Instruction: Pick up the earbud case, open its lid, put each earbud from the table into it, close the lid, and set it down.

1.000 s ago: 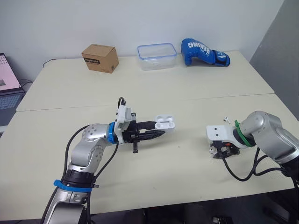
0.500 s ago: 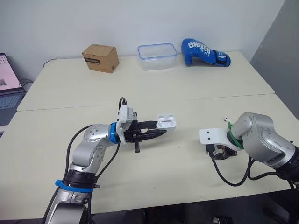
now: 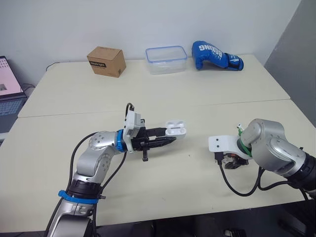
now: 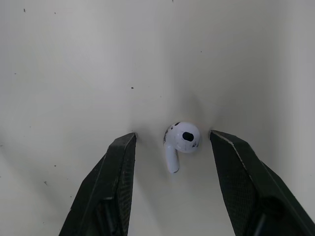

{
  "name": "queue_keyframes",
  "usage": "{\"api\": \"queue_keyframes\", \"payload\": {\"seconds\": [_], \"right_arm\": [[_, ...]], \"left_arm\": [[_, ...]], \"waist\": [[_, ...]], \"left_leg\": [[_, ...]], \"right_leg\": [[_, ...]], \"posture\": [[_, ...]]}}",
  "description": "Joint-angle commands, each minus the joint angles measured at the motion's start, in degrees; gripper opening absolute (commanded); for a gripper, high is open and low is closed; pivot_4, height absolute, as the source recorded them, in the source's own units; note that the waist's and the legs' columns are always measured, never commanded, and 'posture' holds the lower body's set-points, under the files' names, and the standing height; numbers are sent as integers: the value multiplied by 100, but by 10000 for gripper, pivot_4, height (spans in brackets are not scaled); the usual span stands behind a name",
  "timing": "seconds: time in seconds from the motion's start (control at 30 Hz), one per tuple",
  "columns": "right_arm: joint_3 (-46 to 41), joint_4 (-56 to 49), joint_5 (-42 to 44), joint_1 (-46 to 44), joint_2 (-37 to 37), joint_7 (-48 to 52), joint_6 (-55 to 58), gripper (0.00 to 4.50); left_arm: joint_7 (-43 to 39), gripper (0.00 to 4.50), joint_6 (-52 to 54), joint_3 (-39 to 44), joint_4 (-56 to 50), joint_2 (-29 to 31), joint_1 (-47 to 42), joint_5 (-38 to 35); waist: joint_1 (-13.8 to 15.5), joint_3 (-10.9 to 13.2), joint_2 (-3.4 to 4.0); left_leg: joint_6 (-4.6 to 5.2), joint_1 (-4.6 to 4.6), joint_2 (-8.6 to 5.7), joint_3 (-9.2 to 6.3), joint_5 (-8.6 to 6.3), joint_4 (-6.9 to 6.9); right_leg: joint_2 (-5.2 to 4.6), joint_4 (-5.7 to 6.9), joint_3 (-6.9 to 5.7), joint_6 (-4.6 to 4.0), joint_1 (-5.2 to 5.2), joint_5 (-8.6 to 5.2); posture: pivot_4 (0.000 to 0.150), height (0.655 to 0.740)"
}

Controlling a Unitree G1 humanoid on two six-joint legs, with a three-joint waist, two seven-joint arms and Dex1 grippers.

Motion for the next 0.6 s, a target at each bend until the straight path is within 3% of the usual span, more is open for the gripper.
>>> {"api": "queue_keyframes", "payload": {"seconds": [0.03, 0.13, 0.5, 0.6], "right_arm": [[106, -83, -111, -88, 33, -67, 22, 22612], [157, -58, -122, -118, 71, -99, 62, 15184], [211, -32, -126, -164, 49, -112, 48, 15184], [226, -44, -133, -171, 56, -113, 37, 9640]], "left_arm": [[0, 7460, -24, 29, -236, 8, -50, -98], [20, 7460, -15, 18, -254, -1, -51, -93], [83, 7460, -3, -24, -258, -12, -94, -74], [71, 7460, -6, -14, -257, 5, -86, -83]], "waist": [[0, 0, 0], [-1, -1, 0], [0, -1, -2], [0, -2, -2]], "left_leg": [[0, 0, 0, 0, 0, 0], [0, 1, 0, 0, 0, 0], [0, 1, 0, -1, 0, 0], [0, 1, 0, 0, 0, 0]], "right_leg": [[0, 0, 0, 0, 0, 0], [0, 1, 0, 0, 0, 0], [0, 0, 0, 0, 1, 0], [0, 0, 1, 0, 1, 0]], "posture": [[1500, 7307], [1500, 7307], [1500, 7307], [1500, 7307]]}}
